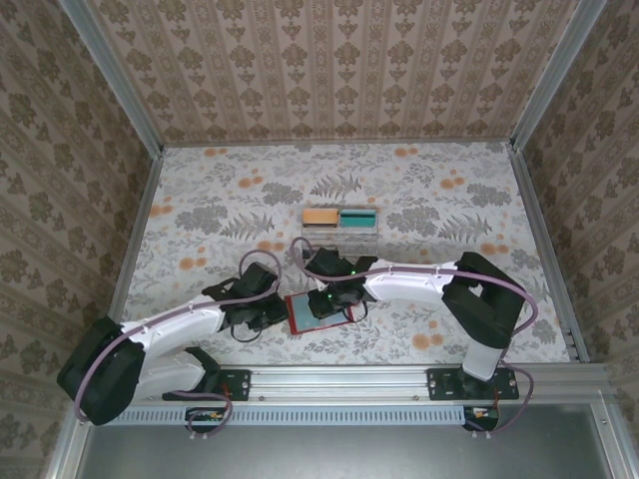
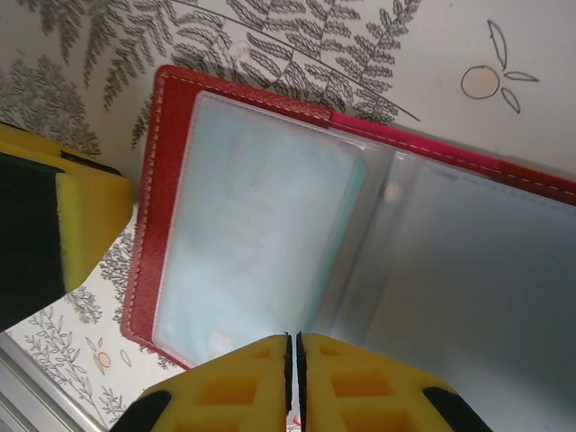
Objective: Take the credit cards out of the card holder
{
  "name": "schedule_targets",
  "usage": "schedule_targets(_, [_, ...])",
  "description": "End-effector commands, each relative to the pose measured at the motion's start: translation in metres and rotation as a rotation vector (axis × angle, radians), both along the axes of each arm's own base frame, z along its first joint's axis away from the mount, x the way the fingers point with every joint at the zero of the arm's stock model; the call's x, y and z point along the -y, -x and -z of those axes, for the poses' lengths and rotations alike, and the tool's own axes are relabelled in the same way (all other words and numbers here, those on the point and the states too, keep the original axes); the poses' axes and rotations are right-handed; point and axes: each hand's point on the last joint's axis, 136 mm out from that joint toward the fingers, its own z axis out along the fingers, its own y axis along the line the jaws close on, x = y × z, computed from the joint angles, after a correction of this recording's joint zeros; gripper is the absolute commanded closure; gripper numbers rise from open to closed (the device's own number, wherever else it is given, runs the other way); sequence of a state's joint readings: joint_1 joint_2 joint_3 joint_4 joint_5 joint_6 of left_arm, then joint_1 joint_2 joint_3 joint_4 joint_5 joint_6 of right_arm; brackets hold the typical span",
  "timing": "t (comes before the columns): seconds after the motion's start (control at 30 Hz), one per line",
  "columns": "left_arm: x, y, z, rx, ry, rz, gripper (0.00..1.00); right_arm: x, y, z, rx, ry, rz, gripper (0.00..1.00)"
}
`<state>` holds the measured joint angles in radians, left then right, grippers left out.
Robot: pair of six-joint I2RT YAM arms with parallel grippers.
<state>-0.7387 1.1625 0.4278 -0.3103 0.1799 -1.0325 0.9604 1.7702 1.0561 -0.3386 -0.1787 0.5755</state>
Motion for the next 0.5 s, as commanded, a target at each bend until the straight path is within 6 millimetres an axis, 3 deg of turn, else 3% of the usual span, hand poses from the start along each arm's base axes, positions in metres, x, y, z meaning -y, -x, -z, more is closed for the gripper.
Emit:
schedule_targets(0.0, [0.011, -0.005, -0.004, 0.012, 0.027, 0.035, 0.8, -0.01, 0.001, 0.0, -0.012, -0.02, -0.022, 0.86])
schedule_targets(0.2, [0.011, -0.005, -0.006, 0.015, 0.034, 0.033, 0.8, -0.012, 0.004, 0.012, -0.04, -0.018, -0.031, 0.87])
schedule_targets(0.47, [0.008, -0.005, -0.017, 0.04, 0.046, 0.027, 0.79, 0.003, 0.005, 0.024, -0.049, 0.064, -0.009, 0.9])
